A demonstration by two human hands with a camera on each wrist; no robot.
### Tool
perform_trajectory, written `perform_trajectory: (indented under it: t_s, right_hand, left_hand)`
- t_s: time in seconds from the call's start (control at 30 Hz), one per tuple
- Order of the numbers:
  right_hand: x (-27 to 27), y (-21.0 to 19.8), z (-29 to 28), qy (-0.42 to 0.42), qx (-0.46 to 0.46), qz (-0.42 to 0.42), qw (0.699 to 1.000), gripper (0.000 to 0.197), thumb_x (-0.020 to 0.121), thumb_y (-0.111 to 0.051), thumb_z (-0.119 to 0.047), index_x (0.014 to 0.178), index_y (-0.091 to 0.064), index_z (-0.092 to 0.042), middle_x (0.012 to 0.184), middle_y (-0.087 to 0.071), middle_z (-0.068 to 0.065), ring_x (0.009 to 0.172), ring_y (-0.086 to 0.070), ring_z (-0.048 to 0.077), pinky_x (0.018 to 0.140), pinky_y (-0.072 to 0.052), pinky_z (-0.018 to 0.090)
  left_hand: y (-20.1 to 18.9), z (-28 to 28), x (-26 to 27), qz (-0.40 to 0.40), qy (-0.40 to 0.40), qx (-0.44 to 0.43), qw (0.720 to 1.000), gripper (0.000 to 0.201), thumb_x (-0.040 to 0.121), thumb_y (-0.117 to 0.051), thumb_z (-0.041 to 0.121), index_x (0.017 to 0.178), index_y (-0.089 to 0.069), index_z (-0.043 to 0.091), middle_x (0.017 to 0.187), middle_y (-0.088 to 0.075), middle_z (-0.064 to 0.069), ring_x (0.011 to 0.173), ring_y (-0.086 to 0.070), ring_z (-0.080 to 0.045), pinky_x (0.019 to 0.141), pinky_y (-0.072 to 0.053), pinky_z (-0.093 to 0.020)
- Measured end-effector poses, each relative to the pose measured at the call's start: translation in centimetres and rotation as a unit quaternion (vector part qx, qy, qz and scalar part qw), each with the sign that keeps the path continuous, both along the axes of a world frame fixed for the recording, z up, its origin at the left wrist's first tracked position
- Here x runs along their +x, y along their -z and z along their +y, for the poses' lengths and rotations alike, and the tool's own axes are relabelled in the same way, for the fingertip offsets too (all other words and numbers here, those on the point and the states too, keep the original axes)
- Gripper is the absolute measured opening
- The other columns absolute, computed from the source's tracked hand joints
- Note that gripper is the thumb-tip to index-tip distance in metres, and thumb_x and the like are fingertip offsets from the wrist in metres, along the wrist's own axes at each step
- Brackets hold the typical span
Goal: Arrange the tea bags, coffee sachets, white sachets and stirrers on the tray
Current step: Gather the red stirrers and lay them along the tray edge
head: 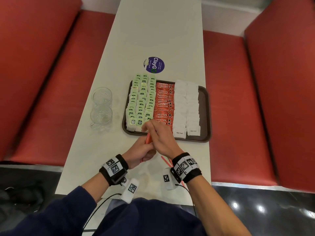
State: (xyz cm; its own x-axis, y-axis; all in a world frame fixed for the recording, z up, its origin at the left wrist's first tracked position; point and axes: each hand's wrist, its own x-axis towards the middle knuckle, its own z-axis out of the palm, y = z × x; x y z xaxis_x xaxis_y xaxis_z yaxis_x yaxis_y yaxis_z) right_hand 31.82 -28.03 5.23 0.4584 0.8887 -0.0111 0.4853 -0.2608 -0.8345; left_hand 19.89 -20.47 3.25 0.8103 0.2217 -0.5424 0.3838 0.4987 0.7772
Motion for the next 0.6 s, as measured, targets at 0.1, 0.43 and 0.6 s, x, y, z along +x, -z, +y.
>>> perform_trajectory:
  t_s: [0.1, 0.43, 0.6]
  right_hand:
    - [0.6, -1.0, -0.2, -0.054, -0.021, 0.002, 0.998, 0.046, 0.12, -0.031, -0.039, 0.118, -0.073, -0.019, 0.116, -0.076, -0.006, 0.108, -0.068, 0.01, 0.102, -0.049, 0.036]
    - [1.0, -4.3, -4.0, -0.132, -0.039, -0.117, 0.983, 0.154, 0.063, -0.096, -0.071, 0.174, -0.005, -0.016, 0.182, -0.002, -0.003, 0.168, -0.014, 0.016, 0.132, -0.031, 0.036]
    - [1.4, -4.9, -3.8, -0.12, -0.027, -0.122, 0.985, 0.142, 0.062, -0.098, -0.064, 0.171, -0.02, -0.016, 0.175, -0.024, 0.0, 0.16, -0.031, 0.017, 0.123, -0.045, 0.04]
  left_hand:
    - [-0.5, -0.1, -0.3, 0.002, -0.012, -0.116, 0.993, 0.036, 0.107, -0.05, 0.002, 0.074, -0.048, 0.018, 0.058, -0.024, 0.002, 0.045, -0.022, -0.009, 0.044, -0.018, -0.023]
    - [-3.8, 1.7, 0.7, -0.042, 0.0, -0.322, 0.946, 0.04, 0.111, -0.053, 0.047, 0.085, -0.051, 0.017, 0.066, -0.025, 0.003, 0.056, -0.022, -0.013, 0.056, -0.024, -0.026]
    - [-5.0, 1.0, 1.8, -0.024, -0.042, -0.304, 0.952, 0.035, 0.109, -0.054, 0.039, 0.083, -0.052, 0.016, 0.06, -0.036, 0.003, 0.049, -0.032, -0.009, 0.051, -0.032, -0.023]
